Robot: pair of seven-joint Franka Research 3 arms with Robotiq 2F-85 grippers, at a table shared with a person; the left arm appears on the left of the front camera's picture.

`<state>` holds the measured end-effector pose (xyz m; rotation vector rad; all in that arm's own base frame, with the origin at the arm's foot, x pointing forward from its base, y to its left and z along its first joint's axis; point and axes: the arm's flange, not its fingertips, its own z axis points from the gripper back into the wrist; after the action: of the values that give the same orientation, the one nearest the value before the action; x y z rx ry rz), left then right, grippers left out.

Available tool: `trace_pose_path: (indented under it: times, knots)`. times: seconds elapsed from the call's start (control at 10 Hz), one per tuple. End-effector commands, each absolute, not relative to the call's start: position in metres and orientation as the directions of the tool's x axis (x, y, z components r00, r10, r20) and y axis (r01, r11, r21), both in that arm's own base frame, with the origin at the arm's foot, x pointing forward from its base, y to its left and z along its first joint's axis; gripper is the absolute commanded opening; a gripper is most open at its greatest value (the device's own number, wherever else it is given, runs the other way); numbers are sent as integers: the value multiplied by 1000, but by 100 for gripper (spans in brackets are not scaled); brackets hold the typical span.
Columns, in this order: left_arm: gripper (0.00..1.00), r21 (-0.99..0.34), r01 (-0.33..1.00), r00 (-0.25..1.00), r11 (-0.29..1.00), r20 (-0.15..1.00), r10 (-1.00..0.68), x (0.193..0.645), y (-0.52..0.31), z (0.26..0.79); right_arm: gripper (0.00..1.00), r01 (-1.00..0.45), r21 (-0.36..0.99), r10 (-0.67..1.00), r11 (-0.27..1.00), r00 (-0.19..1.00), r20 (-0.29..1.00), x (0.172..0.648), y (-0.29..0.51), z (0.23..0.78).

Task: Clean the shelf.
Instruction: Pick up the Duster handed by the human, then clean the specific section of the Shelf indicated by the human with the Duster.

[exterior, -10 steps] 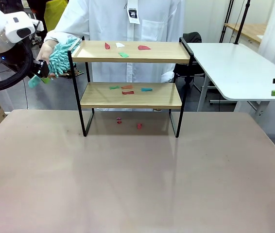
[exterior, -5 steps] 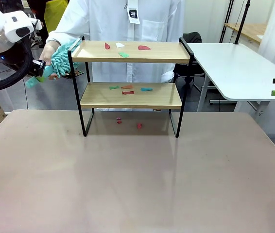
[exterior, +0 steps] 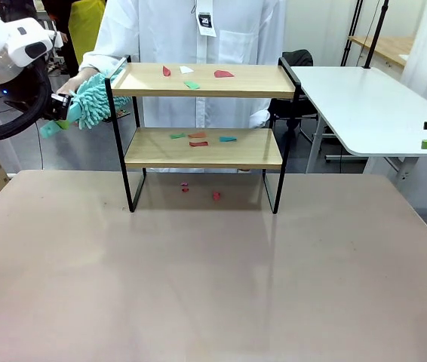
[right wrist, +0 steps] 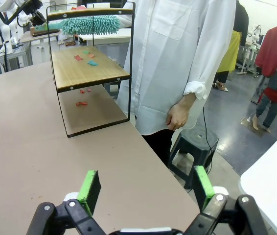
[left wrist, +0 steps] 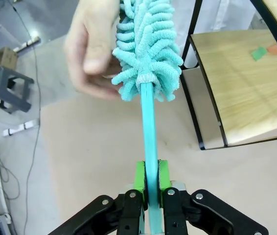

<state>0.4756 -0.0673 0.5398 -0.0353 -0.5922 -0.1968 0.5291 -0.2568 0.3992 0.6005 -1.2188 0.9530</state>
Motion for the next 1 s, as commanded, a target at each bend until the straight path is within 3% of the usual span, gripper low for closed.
trace_pose_path:
  times: [0.0,0.7,0.8,0.9]
  knots:
    - [0,37,211,804,977,562,-195,475,-67,542,100,-854,-89,283,513,70,957,530,-252,406]
    - [0,37,211,804,977,562,-195,475,-67,542,100,-854,-89,283,513,70,957,530,-252,406]
    - [13,24,199,811,980,557,-178,475,-69,540,100,-854,-89,283,513,70,957,530,-252,406]
    - [13,66,212,819,975,533,-215,470,-53,546,100,-854,-89,283,513,70,957,530,-252,406]
